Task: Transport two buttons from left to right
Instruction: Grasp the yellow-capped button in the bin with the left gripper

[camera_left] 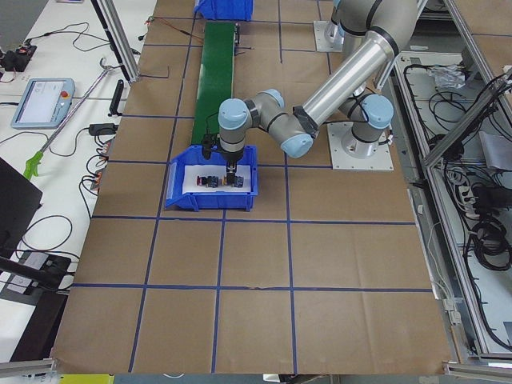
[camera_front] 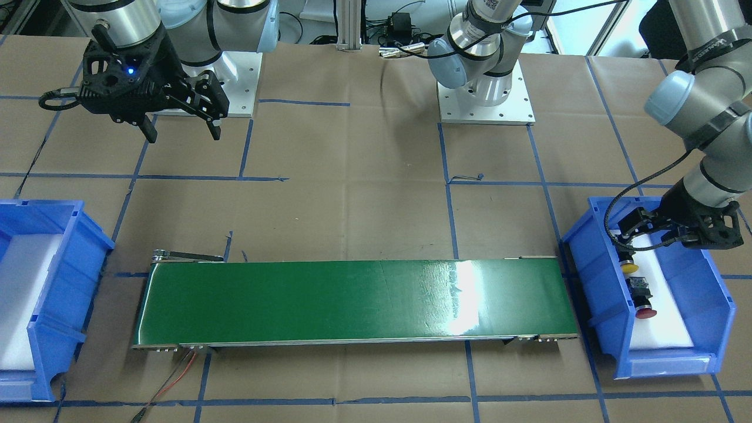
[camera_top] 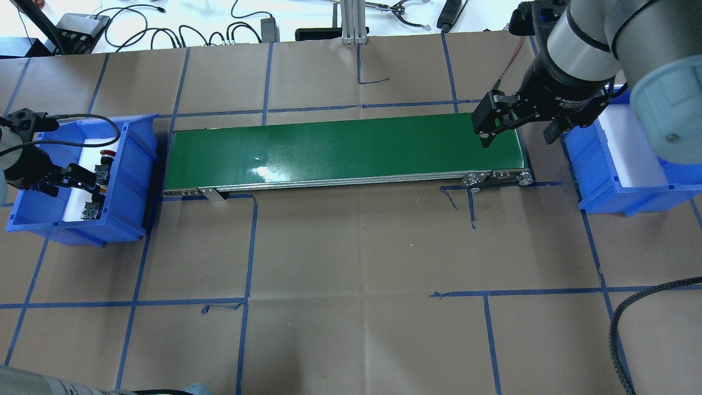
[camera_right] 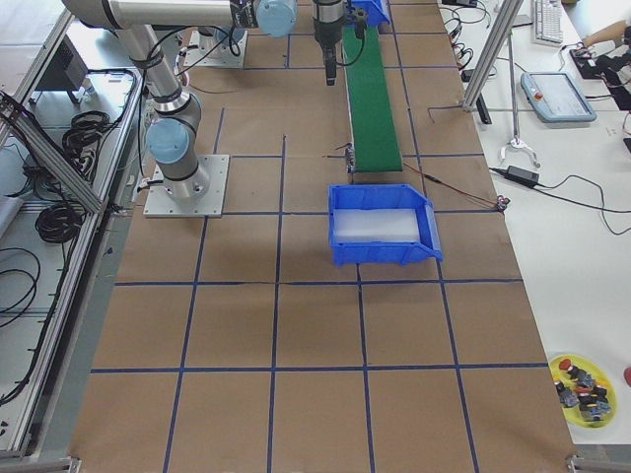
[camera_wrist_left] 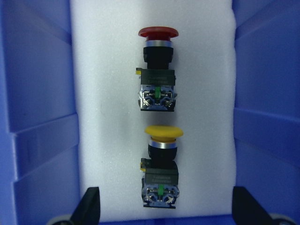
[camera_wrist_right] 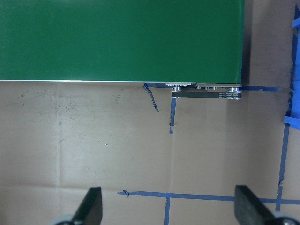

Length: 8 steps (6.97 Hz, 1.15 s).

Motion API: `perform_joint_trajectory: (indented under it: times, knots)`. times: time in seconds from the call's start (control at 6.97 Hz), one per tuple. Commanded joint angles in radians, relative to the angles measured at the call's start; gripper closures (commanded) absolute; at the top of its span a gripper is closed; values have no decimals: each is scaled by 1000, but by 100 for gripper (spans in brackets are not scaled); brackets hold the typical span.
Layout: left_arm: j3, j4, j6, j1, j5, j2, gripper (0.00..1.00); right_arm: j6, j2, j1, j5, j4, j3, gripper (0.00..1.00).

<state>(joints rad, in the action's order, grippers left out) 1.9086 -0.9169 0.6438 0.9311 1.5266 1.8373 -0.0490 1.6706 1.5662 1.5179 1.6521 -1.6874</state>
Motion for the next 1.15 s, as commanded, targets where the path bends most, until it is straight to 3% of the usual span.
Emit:
perform_joint_trajectory:
  times: [0.0,0.43,0.57,0.86,1.0]
  knots:
    - [24,43,0,0,6,52,1,0,0,0,2,0,3,0]
    - [26,78,0,-1,12,85,1,0,0,0,1,2,5,0]
    - [26,82,0,-1,12,86,10,1,0,0,-1,2,6,0]
    - [20,82,-12,-1,12,88,61,1,1,0,1,2,8,0]
    - [14,81,-21,-1,12,85,77,3,0,0,1,2,9,0]
